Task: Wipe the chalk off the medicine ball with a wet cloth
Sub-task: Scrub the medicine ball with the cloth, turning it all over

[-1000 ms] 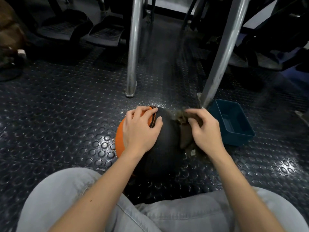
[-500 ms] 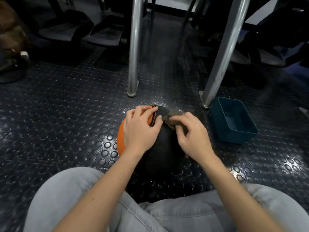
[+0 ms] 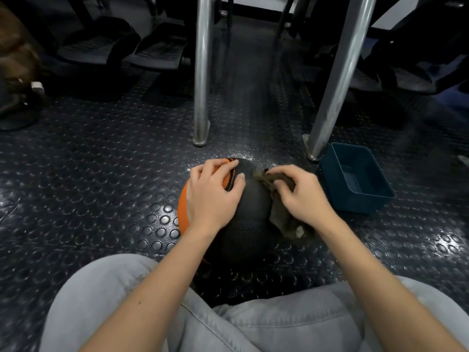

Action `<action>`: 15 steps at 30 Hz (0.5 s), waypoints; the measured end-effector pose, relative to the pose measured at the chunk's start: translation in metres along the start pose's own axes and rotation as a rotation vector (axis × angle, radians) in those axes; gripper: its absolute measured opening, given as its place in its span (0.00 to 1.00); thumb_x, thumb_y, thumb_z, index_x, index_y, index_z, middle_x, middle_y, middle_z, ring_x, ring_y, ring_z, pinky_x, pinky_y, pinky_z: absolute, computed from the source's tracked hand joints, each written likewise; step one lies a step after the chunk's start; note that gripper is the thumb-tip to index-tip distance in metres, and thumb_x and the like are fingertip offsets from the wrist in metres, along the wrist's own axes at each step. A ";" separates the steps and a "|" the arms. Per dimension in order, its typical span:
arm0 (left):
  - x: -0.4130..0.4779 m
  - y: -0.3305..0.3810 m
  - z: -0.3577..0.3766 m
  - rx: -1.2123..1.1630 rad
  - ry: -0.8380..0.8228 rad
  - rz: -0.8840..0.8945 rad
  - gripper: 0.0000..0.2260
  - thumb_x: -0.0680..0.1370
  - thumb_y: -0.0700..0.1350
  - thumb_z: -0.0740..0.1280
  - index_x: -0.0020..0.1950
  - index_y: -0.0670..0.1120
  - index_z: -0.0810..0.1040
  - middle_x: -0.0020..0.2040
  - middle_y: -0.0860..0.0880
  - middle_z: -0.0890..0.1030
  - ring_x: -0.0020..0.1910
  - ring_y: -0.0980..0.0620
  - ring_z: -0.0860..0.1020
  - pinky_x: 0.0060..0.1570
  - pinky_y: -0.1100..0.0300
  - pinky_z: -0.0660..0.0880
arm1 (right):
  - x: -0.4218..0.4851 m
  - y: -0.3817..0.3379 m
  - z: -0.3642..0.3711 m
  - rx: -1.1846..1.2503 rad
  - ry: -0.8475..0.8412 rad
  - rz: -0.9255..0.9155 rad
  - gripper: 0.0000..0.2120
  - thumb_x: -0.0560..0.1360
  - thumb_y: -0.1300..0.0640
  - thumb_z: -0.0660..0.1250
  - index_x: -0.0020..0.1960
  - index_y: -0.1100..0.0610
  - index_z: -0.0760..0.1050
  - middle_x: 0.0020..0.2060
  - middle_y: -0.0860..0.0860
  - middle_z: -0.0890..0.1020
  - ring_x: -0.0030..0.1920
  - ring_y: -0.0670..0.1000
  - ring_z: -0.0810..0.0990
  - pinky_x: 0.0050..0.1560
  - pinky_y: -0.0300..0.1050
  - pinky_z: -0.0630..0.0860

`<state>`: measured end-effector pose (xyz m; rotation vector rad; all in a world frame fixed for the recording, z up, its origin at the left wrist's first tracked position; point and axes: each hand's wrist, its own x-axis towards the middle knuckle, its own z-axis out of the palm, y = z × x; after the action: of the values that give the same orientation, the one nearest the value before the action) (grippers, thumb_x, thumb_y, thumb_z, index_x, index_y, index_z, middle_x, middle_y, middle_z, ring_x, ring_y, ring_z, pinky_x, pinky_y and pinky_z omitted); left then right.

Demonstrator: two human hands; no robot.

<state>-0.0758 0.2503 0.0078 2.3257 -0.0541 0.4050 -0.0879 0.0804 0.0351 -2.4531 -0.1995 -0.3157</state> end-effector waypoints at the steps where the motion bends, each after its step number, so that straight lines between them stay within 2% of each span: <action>1: 0.000 0.002 0.001 0.006 -0.002 0.009 0.15 0.78 0.56 0.62 0.64 0.59 0.76 0.61 0.62 0.73 0.61 0.57 0.63 0.61 0.61 0.61 | 0.006 0.007 -0.001 -0.042 0.003 0.075 0.13 0.75 0.65 0.63 0.57 0.55 0.78 0.53 0.49 0.80 0.55 0.50 0.77 0.58 0.45 0.72; 3: 0.000 0.007 0.004 0.025 0.005 0.017 0.15 0.78 0.56 0.63 0.64 0.58 0.77 0.61 0.61 0.73 0.61 0.56 0.64 0.61 0.62 0.59 | 0.008 0.014 -0.002 -0.073 0.012 0.175 0.13 0.77 0.64 0.62 0.58 0.54 0.78 0.55 0.49 0.80 0.57 0.51 0.77 0.58 0.43 0.70; 4: 0.000 0.008 0.006 0.031 0.014 0.017 0.15 0.77 0.56 0.63 0.64 0.58 0.77 0.61 0.61 0.73 0.61 0.56 0.64 0.60 0.63 0.59 | 0.006 0.012 -0.002 -0.058 0.025 0.168 0.13 0.76 0.64 0.62 0.57 0.54 0.78 0.55 0.49 0.80 0.57 0.50 0.77 0.57 0.41 0.70; 7: 0.001 0.005 0.006 0.033 0.025 0.014 0.15 0.77 0.56 0.63 0.63 0.58 0.77 0.60 0.61 0.74 0.60 0.56 0.64 0.58 0.65 0.58 | -0.018 -0.016 0.002 0.059 0.018 -0.047 0.12 0.73 0.65 0.64 0.52 0.54 0.80 0.48 0.47 0.82 0.51 0.46 0.78 0.55 0.36 0.70; 9: 0.001 0.001 0.005 0.021 0.022 0.023 0.15 0.77 0.55 0.64 0.63 0.58 0.77 0.60 0.60 0.74 0.60 0.55 0.64 0.60 0.63 0.60 | -0.024 -0.020 0.006 0.024 0.002 -0.147 0.12 0.71 0.63 0.63 0.51 0.54 0.80 0.46 0.49 0.82 0.49 0.47 0.78 0.53 0.38 0.71; 11: 0.000 0.000 0.003 -0.001 0.010 0.031 0.14 0.78 0.55 0.64 0.63 0.58 0.77 0.61 0.60 0.74 0.61 0.55 0.64 0.62 0.61 0.61 | -0.009 -0.002 0.005 -0.063 0.053 -0.049 0.12 0.73 0.64 0.62 0.53 0.55 0.80 0.48 0.51 0.81 0.51 0.53 0.78 0.54 0.44 0.72; 13: -0.001 0.002 0.003 -0.001 -0.003 0.038 0.15 0.78 0.56 0.63 0.63 0.59 0.77 0.61 0.61 0.74 0.61 0.56 0.64 0.63 0.61 0.61 | 0.005 0.018 0.000 -0.073 0.046 0.162 0.13 0.75 0.64 0.62 0.55 0.53 0.79 0.52 0.52 0.81 0.55 0.55 0.77 0.57 0.48 0.72; 15: 0.000 0.004 0.004 0.012 0.002 0.043 0.15 0.77 0.56 0.63 0.63 0.59 0.77 0.61 0.61 0.74 0.61 0.56 0.64 0.62 0.62 0.59 | 0.002 0.021 0.000 -0.052 0.064 0.213 0.13 0.75 0.65 0.63 0.55 0.54 0.79 0.53 0.51 0.81 0.56 0.54 0.77 0.58 0.48 0.72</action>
<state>-0.0753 0.2443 0.0078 2.3397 -0.1014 0.4302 -0.0816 0.0645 0.0231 -2.4835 0.0985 -0.3083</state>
